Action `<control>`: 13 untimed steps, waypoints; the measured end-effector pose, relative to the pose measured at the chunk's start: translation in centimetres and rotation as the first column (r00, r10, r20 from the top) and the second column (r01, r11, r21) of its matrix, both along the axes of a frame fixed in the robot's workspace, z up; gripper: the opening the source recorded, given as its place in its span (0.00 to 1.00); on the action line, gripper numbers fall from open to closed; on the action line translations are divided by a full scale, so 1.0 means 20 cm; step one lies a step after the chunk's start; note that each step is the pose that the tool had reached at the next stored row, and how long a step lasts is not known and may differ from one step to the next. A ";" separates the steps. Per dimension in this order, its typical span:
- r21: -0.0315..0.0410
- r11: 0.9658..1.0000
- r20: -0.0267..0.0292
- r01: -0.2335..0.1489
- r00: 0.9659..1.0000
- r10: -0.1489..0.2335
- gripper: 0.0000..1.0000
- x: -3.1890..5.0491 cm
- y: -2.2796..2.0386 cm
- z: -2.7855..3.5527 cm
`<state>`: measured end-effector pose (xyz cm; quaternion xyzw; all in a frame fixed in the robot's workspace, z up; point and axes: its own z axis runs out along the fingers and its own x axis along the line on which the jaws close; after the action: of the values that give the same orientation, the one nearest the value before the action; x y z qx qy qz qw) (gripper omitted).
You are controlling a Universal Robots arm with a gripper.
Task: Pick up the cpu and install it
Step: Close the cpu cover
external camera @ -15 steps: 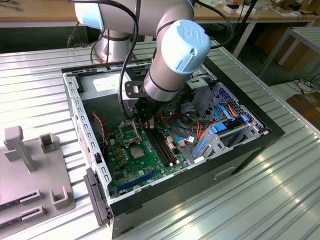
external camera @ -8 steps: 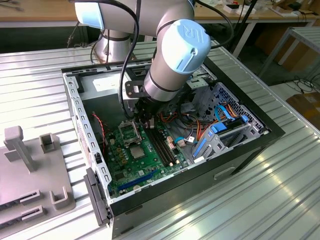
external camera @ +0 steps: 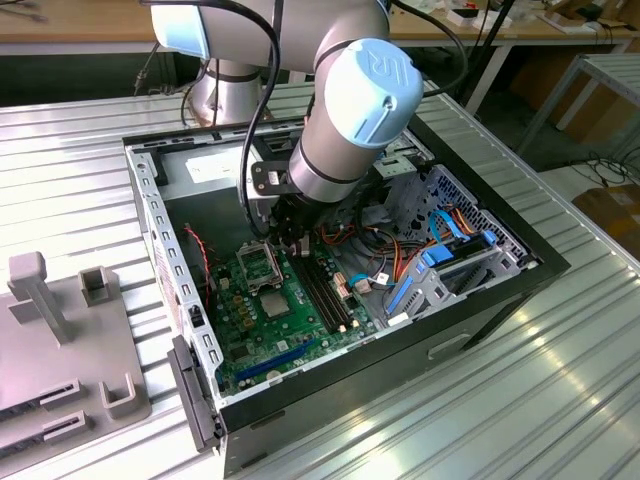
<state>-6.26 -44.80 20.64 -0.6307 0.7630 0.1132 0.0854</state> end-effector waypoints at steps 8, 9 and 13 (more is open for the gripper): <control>0.006 1.000 0.001 -0.002 1.000 0.002 0.11 -0.004 0.000 -0.008; 0.006 1.000 0.001 -0.004 1.000 0.004 0.11 -0.004 0.000 -0.009; 0.007 1.000 0.001 -0.007 1.000 0.007 0.11 -0.007 0.000 -0.009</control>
<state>-6.39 -44.80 20.45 -0.6331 0.7604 0.1157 0.0876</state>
